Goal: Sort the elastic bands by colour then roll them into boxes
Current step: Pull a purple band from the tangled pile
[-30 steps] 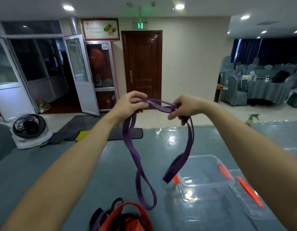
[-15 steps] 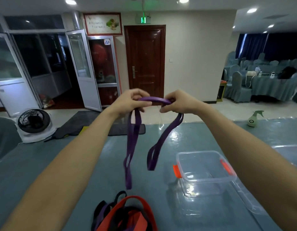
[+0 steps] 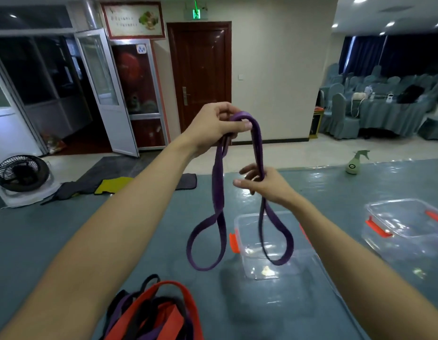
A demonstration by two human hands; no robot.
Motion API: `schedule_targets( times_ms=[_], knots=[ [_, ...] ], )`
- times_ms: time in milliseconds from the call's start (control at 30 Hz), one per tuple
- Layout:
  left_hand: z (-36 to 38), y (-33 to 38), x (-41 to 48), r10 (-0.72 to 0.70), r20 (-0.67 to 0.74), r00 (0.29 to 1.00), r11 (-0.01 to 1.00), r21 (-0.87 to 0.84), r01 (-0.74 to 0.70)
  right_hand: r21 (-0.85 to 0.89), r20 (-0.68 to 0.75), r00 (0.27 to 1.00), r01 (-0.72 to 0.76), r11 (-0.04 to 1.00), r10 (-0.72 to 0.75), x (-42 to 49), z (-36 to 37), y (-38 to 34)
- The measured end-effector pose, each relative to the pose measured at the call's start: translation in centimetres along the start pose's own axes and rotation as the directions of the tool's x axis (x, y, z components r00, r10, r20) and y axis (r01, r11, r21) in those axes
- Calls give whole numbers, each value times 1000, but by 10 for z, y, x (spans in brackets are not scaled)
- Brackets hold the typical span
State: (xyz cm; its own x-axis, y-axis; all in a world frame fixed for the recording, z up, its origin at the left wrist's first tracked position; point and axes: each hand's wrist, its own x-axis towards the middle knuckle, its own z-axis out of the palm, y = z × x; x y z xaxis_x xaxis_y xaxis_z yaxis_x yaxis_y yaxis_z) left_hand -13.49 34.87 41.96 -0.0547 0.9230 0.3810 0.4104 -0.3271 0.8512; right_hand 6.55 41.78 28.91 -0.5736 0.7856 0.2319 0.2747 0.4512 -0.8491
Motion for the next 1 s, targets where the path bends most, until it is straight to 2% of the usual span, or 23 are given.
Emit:
schedule_targets(
  times_ms=[67,133,233,367,500,600,700,800,867,933,1000],
  knots=[
    [26,10,9,38,28,999,984,172,-43,83,1,1000,-19,996,19,-8,-2,27],
    [51,19,18,49,101,994,953,293,-77,66,47,998,-42,997,39,-15,-12,49],
    [85,30,34,36,143,989,938,338,-83,18,127,990,-61,998,58,-24,-31,77],
    [134,46,51,34,180,983,913,395,-104,88,203,979,-47,995,28,-30,-55,99],
    [180,62,61,65,155,986,878,461,-130,166,268,963,-44,985,-2,-31,-69,108],
    [187,74,68,93,168,981,843,511,-167,175,355,935,-66,982,-1,-35,-79,127],
    [175,81,68,90,202,975,814,549,-190,157,376,923,-145,977,77,-43,-95,155],
    [148,67,62,99,142,985,832,531,-160,164,346,927,-212,963,145,-43,-122,171],
    [129,41,53,59,48,997,867,492,-75,167,286,944,-217,962,164,-42,-147,172],
    [115,-3,32,-9,-37,999,922,386,23,208,204,966,-202,957,160,-41,-171,167],
    [113,-55,-2,-145,-48,988,951,268,153,221,180,973,-184,958,146,-40,-193,155]
  ],
)
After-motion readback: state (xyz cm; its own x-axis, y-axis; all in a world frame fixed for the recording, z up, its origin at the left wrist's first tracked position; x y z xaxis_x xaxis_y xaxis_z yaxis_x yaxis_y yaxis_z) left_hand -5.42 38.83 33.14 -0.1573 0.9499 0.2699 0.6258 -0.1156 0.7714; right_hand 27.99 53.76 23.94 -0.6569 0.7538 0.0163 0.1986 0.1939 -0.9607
